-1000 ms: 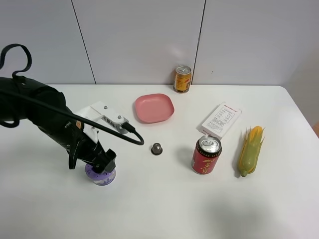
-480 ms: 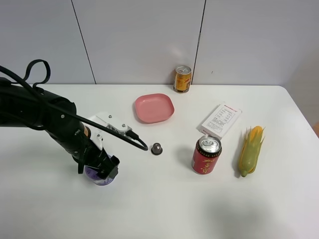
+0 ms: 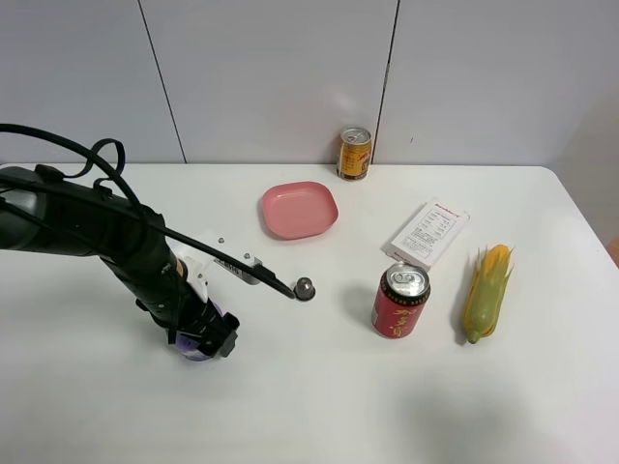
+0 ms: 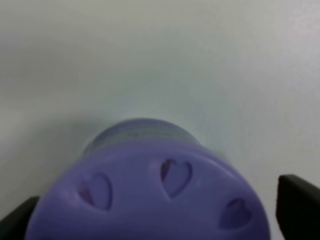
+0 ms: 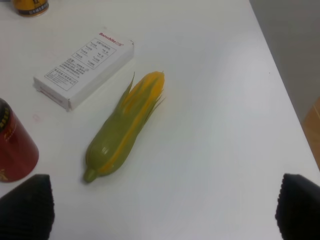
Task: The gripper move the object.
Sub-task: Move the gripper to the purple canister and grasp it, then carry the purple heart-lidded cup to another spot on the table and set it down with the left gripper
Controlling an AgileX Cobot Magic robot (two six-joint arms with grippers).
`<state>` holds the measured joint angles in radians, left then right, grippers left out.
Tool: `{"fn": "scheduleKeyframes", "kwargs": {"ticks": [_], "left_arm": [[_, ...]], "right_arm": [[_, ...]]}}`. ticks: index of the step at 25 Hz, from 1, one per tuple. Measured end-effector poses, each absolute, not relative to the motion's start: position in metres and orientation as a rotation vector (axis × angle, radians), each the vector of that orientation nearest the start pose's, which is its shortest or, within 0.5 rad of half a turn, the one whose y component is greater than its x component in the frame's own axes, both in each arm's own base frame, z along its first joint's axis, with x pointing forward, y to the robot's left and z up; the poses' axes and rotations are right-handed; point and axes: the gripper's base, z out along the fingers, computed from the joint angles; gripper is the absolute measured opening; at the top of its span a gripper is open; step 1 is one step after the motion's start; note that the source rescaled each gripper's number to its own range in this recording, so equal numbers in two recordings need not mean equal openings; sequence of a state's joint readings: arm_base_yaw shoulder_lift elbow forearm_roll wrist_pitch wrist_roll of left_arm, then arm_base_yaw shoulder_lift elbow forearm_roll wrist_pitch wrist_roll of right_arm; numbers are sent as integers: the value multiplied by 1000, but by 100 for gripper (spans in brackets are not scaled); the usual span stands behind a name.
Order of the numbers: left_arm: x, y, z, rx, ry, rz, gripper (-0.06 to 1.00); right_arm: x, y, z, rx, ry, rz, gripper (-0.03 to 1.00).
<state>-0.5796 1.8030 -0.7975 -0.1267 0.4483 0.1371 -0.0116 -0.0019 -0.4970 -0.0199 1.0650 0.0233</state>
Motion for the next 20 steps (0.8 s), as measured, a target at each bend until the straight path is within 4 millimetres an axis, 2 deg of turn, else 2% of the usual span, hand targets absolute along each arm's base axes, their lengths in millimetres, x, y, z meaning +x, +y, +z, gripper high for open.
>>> {"fn": "scheduleKeyframes", "kwargs": {"ticks": [9,11,12,13,14,20], "left_arm": [[241,-164,106,886,2839,-155,60],[241,-164,105,885,2841,-156,49],[241,-164,105,885,2841,-156,34],[241,-164,105,885,2841,-156,10],[241,-164,105,885,2841,-156,0],[240,-164,105,872,2854,-163,1]], "right_arm": [[-5,-2,276,37,2049,-17,100],[-5,-2,276,37,2049,-17,100],[-5,-2,276,37,2049,-17,100],[-5,-2,276,37,2049,-17,100],[-5,-2,276,37,2049,-17,100],[-5,-2,276,37,2049,-17,100]]}}
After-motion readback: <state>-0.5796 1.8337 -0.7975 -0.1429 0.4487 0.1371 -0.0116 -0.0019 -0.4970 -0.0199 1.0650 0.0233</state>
